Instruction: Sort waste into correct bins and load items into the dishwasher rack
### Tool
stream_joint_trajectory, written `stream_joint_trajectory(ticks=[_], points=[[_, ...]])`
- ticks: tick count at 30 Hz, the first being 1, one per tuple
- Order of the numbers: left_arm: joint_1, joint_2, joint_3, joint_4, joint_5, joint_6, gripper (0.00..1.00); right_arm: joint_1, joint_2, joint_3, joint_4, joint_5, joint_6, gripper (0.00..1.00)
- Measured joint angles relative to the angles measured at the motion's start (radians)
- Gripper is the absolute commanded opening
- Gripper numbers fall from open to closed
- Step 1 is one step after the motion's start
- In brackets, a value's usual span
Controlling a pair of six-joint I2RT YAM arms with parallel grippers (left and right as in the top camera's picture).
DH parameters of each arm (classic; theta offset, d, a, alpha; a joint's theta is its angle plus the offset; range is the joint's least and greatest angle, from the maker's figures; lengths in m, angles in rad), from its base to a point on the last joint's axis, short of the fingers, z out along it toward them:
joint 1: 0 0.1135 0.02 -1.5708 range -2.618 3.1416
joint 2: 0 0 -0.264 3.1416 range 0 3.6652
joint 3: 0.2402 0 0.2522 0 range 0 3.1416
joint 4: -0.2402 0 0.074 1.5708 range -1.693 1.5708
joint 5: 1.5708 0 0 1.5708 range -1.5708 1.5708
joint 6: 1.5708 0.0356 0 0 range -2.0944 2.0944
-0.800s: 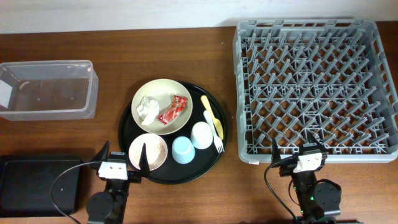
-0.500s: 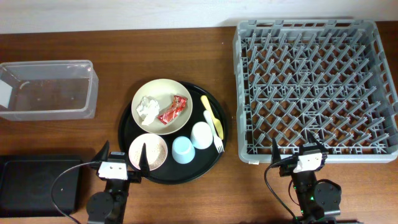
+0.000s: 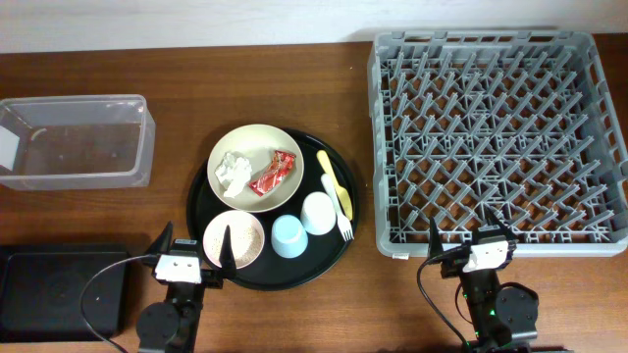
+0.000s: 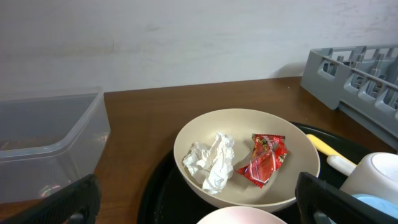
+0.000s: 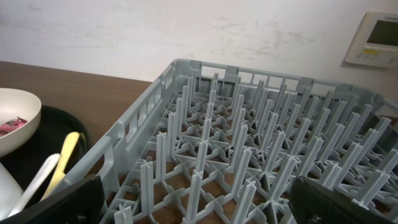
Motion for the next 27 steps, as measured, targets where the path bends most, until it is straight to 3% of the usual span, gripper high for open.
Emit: stream_joint_trajectory(ticks=[27], points=[[0.0, 0.0, 0.0, 0.0, -0.004, 0.03, 0.99, 0.0, 0.0, 0.0, 0.0, 0.0, 0.0, 0.98]])
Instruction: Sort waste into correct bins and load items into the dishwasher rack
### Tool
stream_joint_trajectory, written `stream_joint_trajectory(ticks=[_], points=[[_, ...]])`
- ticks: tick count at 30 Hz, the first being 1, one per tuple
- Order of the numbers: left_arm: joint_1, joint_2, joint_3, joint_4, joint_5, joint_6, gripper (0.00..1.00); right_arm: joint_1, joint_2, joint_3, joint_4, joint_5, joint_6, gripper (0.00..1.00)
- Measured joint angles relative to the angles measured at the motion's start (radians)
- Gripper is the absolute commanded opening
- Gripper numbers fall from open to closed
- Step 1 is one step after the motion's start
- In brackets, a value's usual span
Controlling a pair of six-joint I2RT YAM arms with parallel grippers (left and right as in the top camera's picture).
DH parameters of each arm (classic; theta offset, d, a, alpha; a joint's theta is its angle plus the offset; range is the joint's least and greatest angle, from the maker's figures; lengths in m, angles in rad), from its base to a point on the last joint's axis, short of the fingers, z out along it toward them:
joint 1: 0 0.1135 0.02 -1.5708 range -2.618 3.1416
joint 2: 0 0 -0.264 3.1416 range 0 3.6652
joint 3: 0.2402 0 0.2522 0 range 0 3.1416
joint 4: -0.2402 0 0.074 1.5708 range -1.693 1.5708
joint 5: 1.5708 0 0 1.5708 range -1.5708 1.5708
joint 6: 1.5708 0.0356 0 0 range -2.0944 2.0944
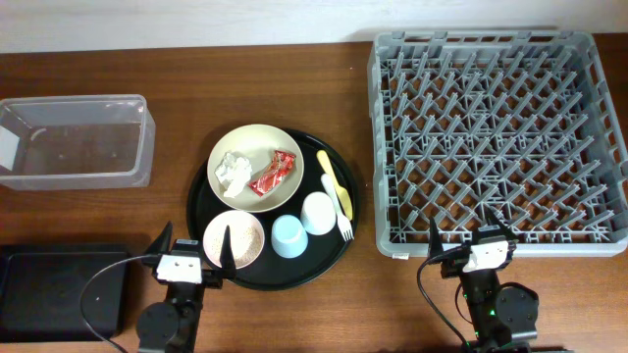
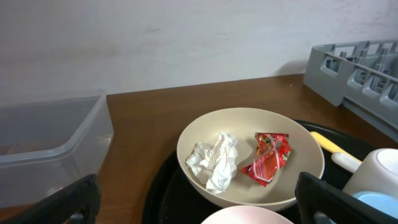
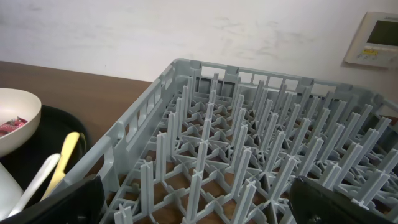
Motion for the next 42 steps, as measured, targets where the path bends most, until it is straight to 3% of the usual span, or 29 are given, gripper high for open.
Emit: stream_joint_trajectory(ticks=[6, 12, 19, 24, 31, 36, 42], points=[[0.0, 0.0, 0.0, 0.023, 0.016, 0.004, 0.99, 0.0, 0.0, 0.0, 0.0, 0.0, 0.0, 0.98], [0.0, 0.0, 0.064, 0.029, 0.226, 0.004, 0.99, 0.0, 0.0, 0.0, 0.0, 0.0, 0.0, 0.98], [0.0, 0.073, 0.519, -0.202, 0.27, 0.008, 0.99, 0.0, 0.0, 0.0, 0.0, 0.0, 0.0, 0.98], [0.0, 0.338, 0.891, -0.366, 0.274, 0.008, 0.99, 0.0, -0.001, 0.0, -0.001, 0.0, 0.0, 0.98], [0.0, 0.895, 1.473, -0.618, 0.274, 0.011, 0.99, 0.0, 0.0, 0.0, 0.0, 0.0, 0.0, 0.98], [0.0, 1.323, 1.843, -0.891, 0.272, 0.056, 0.99, 0.0, 0.0, 0.0, 0.0, 0.0, 0.0, 0.98], [-0.001, 1.609, 1.906, -1.023, 0.265, 0.075, 0.99, 0.0, 0.0, 0.0, 0.0, 0.0, 0.0, 0.98]])
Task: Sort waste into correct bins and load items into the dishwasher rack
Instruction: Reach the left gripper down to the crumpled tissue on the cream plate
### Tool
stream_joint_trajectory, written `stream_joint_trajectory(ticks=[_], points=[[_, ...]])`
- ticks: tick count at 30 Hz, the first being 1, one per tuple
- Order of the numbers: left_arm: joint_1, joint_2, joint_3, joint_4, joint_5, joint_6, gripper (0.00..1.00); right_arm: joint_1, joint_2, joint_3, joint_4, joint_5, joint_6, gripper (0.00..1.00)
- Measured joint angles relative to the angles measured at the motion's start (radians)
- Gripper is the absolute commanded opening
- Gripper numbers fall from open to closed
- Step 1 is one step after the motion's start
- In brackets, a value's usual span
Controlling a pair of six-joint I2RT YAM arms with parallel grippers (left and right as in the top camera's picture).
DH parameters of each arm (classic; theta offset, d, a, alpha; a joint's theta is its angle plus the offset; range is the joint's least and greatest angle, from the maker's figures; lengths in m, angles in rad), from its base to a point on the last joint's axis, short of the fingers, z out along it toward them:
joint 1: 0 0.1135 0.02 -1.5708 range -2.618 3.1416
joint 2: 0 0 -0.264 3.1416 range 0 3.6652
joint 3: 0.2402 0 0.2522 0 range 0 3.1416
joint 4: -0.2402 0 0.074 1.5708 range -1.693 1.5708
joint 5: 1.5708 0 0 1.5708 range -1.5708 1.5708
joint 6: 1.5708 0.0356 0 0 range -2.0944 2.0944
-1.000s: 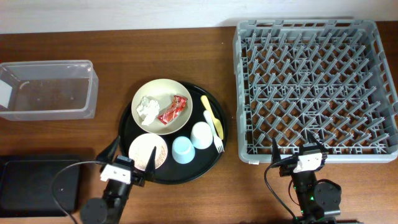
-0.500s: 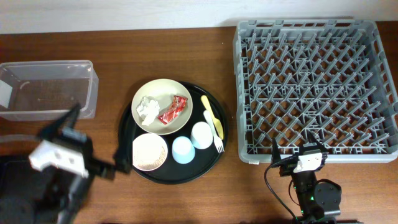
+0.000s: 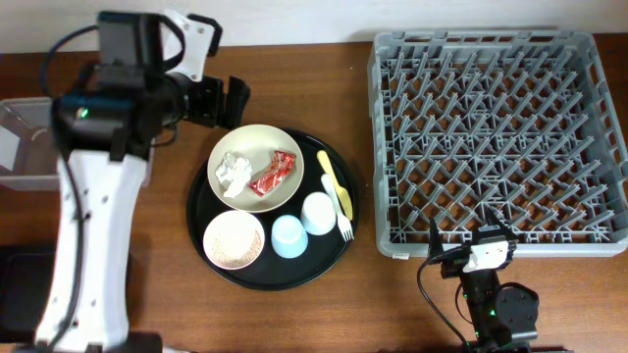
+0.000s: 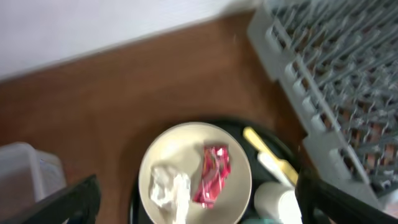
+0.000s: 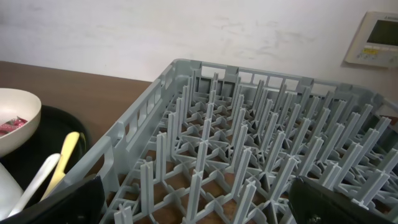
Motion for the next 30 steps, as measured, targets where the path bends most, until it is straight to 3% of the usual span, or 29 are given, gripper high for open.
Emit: stream_joint_trajectory(ticks=[6, 9, 15, 23, 26, 27, 28, 30], points=[[0.0, 0.173, 0.003, -0.146, 0.0, 0.0, 0.95, 0.0, 0.0, 0.0, 0.0, 0.0, 0.0, 0.98], [-0.003, 0.247, 0.004, -0.223, -0.055, -0.073, 0.97, 0.0, 0.0, 0.0, 0.0, 0.0, 0.0, 0.98], [-0.003, 0.357, -0.022, -0.242, -0.154, -0.214, 0.99, 0.0, 0.0, 0.0, 0.0, 0.0, 0.0, 0.98], [-0.003, 0.409, -0.096, -0.21, -0.158, -0.239, 0.99, 0.0, 0.0, 0.0, 0.0, 0.0, 0.0, 0.98], [-0.003, 0.409, -0.097, -0.212, -0.157, -0.239, 0.92, 0.0, 0.0, 0.0, 0.0, 0.0, 0.0, 0.98], [-0.003, 0.409, -0.097, -0.212, -0.157, -0.24, 0.82, 0.0, 0.0, 0.0, 0.0, 0.0, 0.0, 0.98], [-0.003, 0.409, -0.097, -0.211, -0.157, -0.245, 0.79, 0.0, 0.0, 0.0, 0.0, 0.0, 0.0, 0.98], [-0.006, 0.409, -0.097, -0.206, -0.156, -0.251, 0.79, 0.0, 0.0, 0.0, 0.0, 0.0, 0.0, 0.98]])
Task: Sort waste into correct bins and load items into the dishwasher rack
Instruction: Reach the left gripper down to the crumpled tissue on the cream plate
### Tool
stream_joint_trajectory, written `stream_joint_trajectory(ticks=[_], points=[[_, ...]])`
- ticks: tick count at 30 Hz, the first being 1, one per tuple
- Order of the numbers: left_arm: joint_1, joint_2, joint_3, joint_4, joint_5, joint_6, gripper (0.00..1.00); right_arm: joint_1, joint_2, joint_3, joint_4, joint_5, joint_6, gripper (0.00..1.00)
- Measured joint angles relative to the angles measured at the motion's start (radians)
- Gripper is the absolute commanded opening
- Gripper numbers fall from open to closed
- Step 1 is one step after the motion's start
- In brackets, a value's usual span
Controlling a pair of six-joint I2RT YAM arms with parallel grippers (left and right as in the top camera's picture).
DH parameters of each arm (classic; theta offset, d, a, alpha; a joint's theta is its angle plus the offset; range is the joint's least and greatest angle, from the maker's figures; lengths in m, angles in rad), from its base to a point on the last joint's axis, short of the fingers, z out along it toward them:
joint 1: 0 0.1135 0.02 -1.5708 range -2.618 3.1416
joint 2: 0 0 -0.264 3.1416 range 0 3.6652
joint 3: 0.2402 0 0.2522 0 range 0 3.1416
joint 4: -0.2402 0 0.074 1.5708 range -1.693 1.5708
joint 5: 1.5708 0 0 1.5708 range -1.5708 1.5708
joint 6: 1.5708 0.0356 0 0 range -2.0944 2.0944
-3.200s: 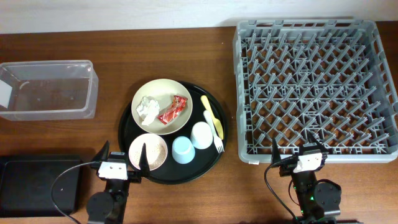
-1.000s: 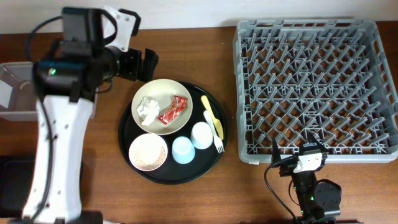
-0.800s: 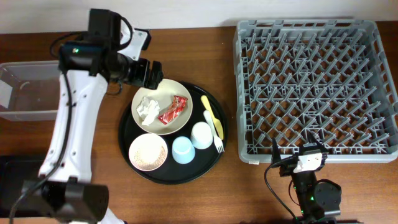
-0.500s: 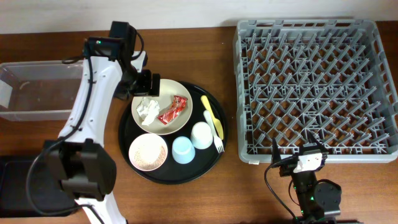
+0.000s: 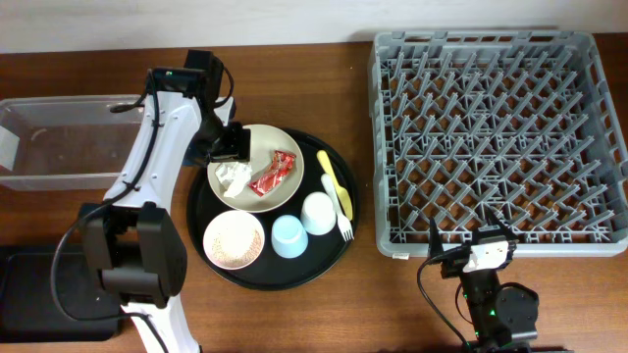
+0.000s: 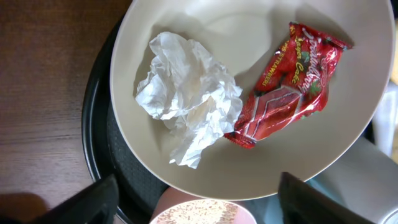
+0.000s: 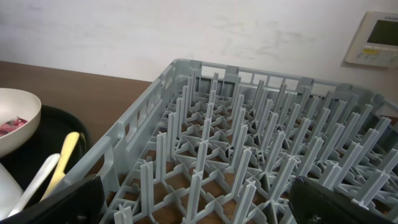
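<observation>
My left gripper hangs open just above the beige bowl on the black tray. In the left wrist view a crumpled white tissue lies in the bowl's left half and a red wrapper in its right half. The dark fingertips show at the bottom corners, with nothing between them. My right gripper rests open at the table's front edge, facing the grey dishwasher rack.
The tray also holds a pink bowl of grains, a blue cup, a white cup and a yellow-handled fork. A clear bin stands at the left and a black bin at the front left.
My left gripper was behind the bowl's far left edge, high enough to see the whole tray. Now it is low over the bowl, close above the tissue and wrapper. It is still open.
Both arms first rested at the front edge, the left wrist looking across the tray at the bowl. A little later the left wrist stood slightly higher. Then the left arm was stretched out high over the back left, and now it hangs low over the bowl. The right arm has stayed put.
</observation>
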Motion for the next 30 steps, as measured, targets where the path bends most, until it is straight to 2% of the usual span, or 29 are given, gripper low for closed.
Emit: stream_joint_trajectory(ticks=[6, 11, 17, 21, 30], points=[[-0.059, 0.0, -0.003, 0.024, -0.084, -0.089, 0.79, 0.0, 0.0, 0.0, 0.0, 0.0, 0.0, 0.98], [-0.14, 0.0, -0.081, 0.09, -0.192, -0.155, 0.8, 0.0, 0.0, 0.0, 0.0, 0.0, 0.0, 0.98], [-0.137, 0.0, -0.1, 0.163, -0.228, -0.173, 0.79, 0.0, 0.0, 0.0, 0.0, 0.0, 0.0, 0.98], [-0.135, 0.0, -0.194, 0.238, -0.229, -0.174, 0.79, 0.0, 0.0, 0.0, 0.0, 0.0, 0.0, 0.98], [-0.134, 0.001, -0.22, 0.285, -0.236, -0.174, 0.75, 0.0, 0.0, 0.0, 0.0, 0.0, 0.0, 0.98]])
